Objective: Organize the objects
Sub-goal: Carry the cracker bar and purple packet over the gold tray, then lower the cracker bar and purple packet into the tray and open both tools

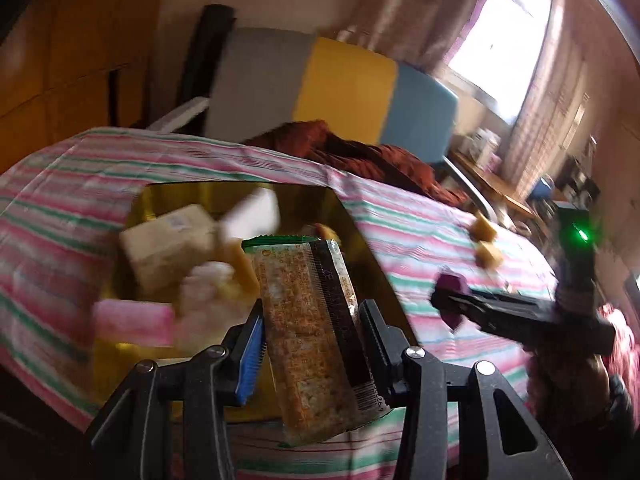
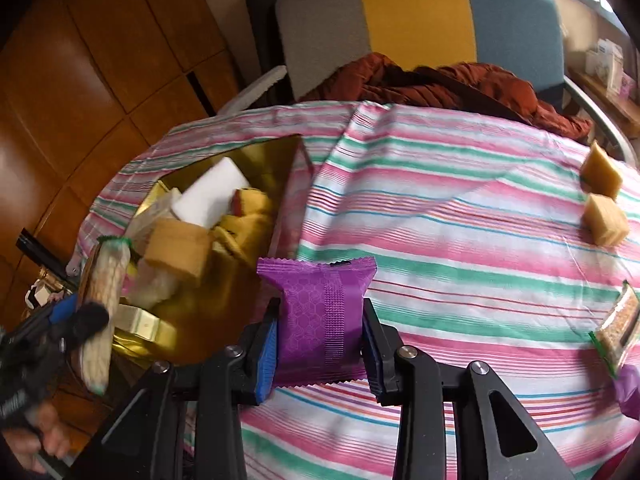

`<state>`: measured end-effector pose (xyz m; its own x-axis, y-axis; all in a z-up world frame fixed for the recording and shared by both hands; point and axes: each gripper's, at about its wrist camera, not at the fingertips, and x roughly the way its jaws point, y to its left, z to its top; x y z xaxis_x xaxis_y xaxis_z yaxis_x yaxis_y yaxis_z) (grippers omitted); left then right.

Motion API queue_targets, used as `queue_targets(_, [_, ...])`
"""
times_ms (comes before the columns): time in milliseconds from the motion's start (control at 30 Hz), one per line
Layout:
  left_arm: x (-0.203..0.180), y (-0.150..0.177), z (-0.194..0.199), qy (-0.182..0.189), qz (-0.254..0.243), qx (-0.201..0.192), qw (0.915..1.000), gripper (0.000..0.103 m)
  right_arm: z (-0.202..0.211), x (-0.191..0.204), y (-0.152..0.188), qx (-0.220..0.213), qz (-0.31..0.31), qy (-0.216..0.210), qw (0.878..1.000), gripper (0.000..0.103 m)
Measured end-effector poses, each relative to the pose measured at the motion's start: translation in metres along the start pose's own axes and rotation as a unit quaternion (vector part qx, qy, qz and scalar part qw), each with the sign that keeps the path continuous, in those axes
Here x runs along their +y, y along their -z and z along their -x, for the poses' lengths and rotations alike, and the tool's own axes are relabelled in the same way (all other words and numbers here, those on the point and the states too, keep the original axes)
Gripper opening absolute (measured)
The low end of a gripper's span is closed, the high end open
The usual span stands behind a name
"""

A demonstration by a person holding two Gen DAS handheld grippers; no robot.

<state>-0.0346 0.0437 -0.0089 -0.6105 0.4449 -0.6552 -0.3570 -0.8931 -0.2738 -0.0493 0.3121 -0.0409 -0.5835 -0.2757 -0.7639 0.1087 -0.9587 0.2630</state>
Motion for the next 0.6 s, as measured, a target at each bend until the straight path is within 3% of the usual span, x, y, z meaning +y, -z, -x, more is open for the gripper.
queue_targets(267, [0.057, -0.006, 0.018, -0.047, 0.06, -0.017, 0.9969, 0.046, -0.01, 0.053, 0.0, 0.003, 0.044, -0.042, 0.998, 0.037])
queue_targets(600, [0.061, -0.014, 0.009, -0.013, 0.076, -0.016, 0.9969, 0.046, -0.033, 0.085, 0.014, 0.034, 0.08, -0.057, 0.995, 0.037])
